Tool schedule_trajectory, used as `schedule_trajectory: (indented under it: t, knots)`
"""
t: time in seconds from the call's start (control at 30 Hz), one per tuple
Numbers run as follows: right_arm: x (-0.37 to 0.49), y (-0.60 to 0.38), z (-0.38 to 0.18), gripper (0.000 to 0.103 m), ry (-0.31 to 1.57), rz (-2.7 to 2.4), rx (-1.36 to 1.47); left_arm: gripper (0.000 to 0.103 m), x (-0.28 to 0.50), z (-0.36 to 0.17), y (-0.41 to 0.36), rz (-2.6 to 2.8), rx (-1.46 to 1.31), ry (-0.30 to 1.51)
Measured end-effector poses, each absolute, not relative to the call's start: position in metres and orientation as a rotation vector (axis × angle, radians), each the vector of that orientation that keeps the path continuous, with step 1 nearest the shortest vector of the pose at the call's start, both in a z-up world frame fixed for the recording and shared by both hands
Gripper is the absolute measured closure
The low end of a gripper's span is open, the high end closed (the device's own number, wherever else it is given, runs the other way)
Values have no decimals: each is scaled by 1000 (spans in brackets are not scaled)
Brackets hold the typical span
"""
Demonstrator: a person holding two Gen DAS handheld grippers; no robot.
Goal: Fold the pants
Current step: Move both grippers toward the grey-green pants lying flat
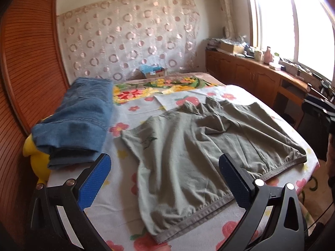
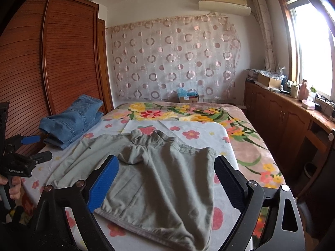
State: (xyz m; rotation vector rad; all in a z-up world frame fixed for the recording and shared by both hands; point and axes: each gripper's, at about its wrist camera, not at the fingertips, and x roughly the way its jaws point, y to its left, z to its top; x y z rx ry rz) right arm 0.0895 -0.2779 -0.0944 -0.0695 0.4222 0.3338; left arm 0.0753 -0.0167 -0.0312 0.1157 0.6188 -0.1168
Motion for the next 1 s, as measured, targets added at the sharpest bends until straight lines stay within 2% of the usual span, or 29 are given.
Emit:
schedule_trajectory:
  t: [0.27,0.3,0.47,0.63,0.7,1.0]
  knots:
    - [127,-288,-100,21,520,335,-95,0,111,-51,-25,-186,145,688]
    - [134,-288,-102,25,542,335,-102,0,114,-53,-25,-185,152,693]
    - [173,-295,-108,34,665,330,-102,0,134,-67,-19,-205,143,744]
    - [209,-305,-103,54,758,288,-79,0,150,-80,-14,-222,123,800]
    - [218,-307,-99,59,783,277,-62,0,153,-84,-12,-234,106,825]
    - [232,-310,-91,69,877,272,-15,0,161,-102,-7,-244,96,885]
